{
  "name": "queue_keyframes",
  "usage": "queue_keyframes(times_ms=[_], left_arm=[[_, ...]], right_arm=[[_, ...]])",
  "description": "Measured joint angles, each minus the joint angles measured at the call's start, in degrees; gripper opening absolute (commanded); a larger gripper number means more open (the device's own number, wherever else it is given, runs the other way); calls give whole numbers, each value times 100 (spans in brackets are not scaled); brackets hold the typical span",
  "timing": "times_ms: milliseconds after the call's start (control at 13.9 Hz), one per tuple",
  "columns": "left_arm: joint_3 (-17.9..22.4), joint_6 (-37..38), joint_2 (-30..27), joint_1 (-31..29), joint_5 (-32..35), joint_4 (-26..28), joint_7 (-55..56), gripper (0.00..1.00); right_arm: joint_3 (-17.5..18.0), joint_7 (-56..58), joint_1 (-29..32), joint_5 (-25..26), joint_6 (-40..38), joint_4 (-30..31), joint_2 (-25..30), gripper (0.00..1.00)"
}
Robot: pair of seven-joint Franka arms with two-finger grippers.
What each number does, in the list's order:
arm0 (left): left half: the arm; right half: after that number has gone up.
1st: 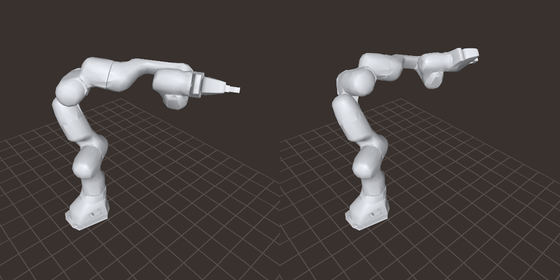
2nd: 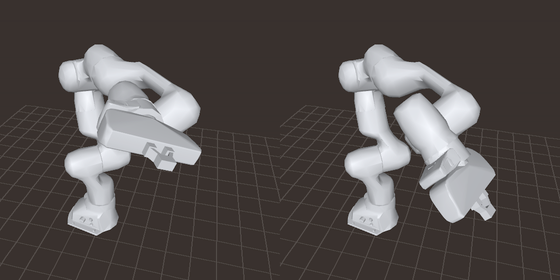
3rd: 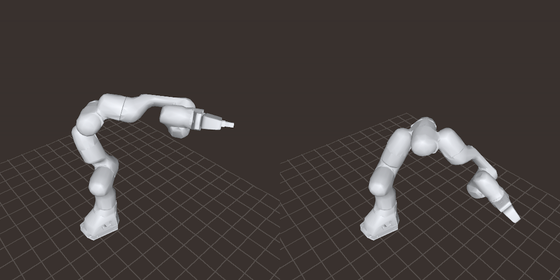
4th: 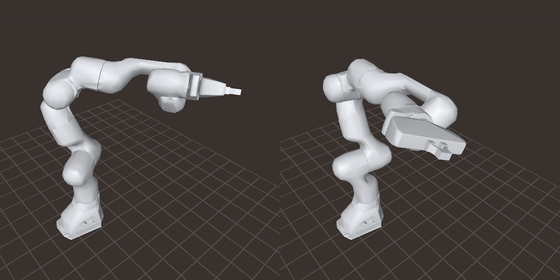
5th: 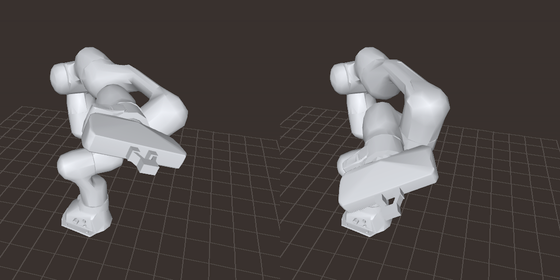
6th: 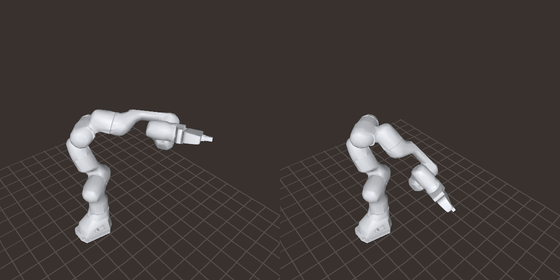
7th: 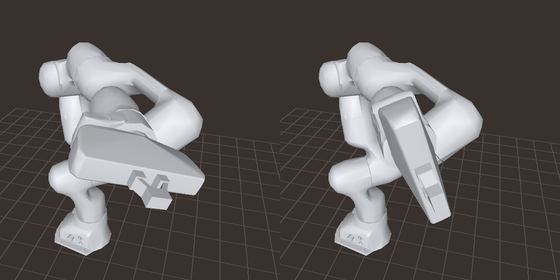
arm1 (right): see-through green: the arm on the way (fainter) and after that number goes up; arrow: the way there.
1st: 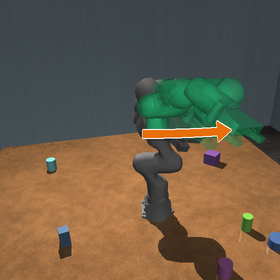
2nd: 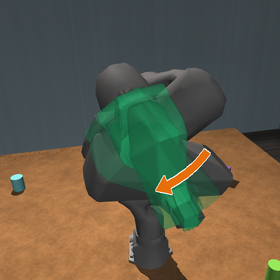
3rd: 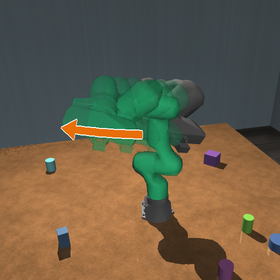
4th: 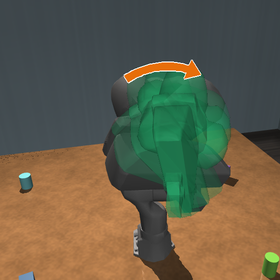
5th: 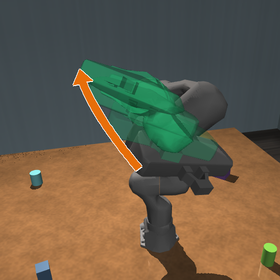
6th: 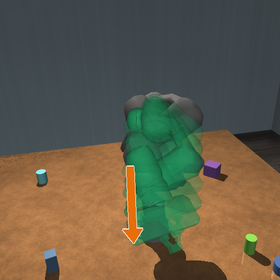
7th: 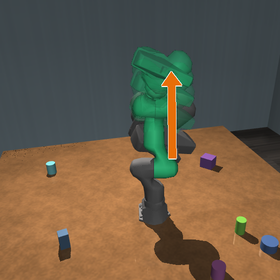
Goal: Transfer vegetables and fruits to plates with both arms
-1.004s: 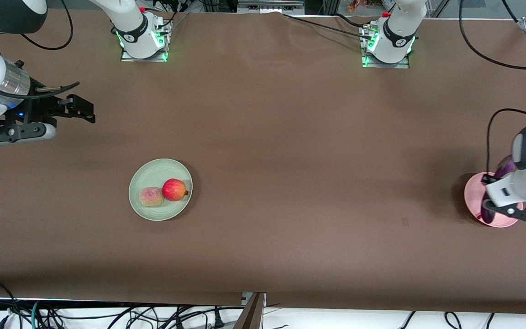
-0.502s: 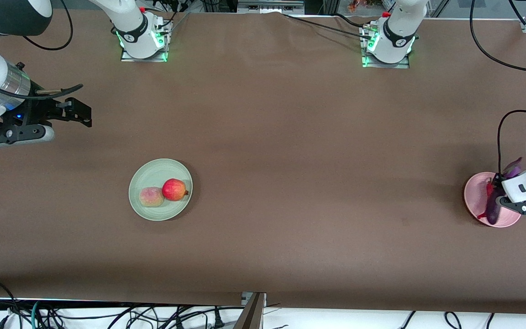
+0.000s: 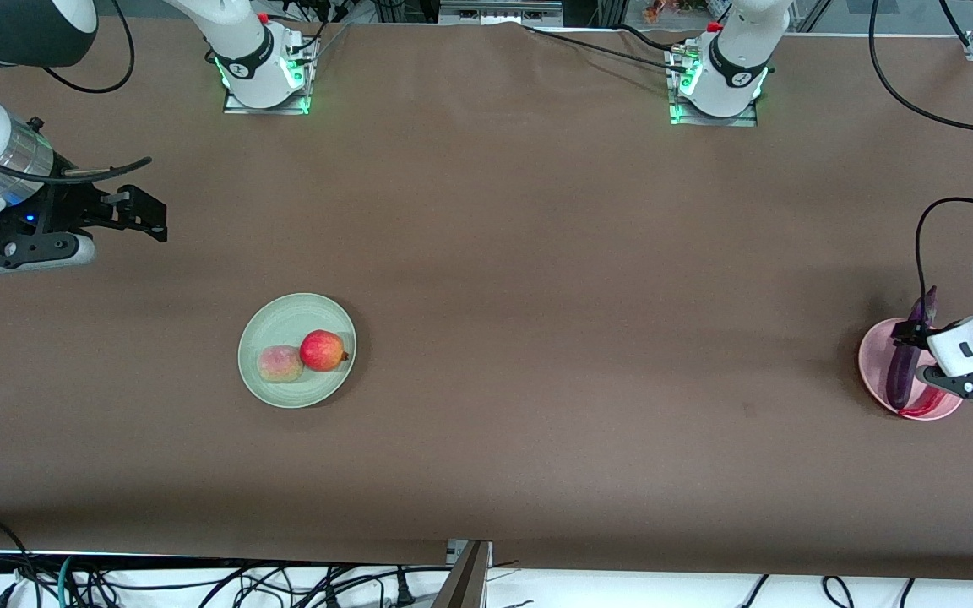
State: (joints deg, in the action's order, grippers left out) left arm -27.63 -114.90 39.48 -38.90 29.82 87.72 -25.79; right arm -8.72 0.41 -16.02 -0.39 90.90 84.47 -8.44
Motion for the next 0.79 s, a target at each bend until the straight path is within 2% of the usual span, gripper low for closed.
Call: queue_keyframes(times_ms=[287, 502, 717, 789], left_arm=[[-901, 1412, -708, 58, -642, -155, 136, 100], [-1904, 2232, -1148, 117, -790, -156, 1327, 100], [-2875, 2694, -1396, 157, -800, -249, 2546, 100], [-3087, 2796, -1512, 164, -802, -382, 2879, 100]], right_arm=[[1, 4, -1, 46, 0, 1, -10, 100], [10, 9, -3, 103, -2, 2, -16, 100], [20, 9, -4, 108, -9, 6, -20, 100], [20, 10, -4, 109, -9, 8, -22, 100]])
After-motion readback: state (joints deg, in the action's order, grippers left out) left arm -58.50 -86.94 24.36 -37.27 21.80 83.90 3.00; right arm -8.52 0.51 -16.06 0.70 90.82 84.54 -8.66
